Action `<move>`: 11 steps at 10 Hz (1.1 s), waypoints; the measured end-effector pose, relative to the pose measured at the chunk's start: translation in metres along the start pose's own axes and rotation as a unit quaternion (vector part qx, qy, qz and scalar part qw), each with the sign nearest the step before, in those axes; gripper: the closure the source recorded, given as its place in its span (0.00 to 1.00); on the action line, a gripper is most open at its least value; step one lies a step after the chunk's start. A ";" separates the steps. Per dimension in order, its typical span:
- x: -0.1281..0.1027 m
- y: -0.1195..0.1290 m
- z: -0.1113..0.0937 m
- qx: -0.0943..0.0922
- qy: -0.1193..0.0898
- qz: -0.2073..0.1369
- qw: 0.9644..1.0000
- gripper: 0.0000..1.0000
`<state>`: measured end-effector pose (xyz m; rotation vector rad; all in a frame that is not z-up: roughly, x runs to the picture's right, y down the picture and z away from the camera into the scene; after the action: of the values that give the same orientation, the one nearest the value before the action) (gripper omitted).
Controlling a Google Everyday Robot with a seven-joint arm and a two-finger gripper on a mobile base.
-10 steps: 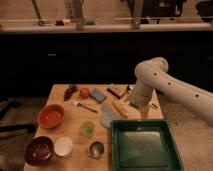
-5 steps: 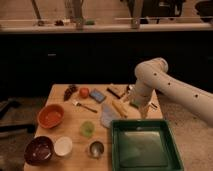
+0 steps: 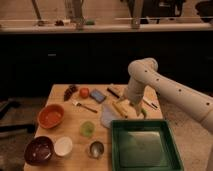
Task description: Place towel in red bowl
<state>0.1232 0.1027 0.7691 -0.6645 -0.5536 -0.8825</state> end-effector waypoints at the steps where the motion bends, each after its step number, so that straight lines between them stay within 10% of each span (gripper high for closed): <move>1: 0.002 -0.006 0.004 -0.003 -0.008 -0.013 1.000 0.20; 6: -0.019 -0.054 0.035 -0.006 -0.018 -0.067 0.998 0.20; 11: -0.034 -0.080 0.063 0.002 0.016 -0.122 0.992 0.20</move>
<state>0.0281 0.1286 0.8122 -0.5860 -0.6162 -1.1184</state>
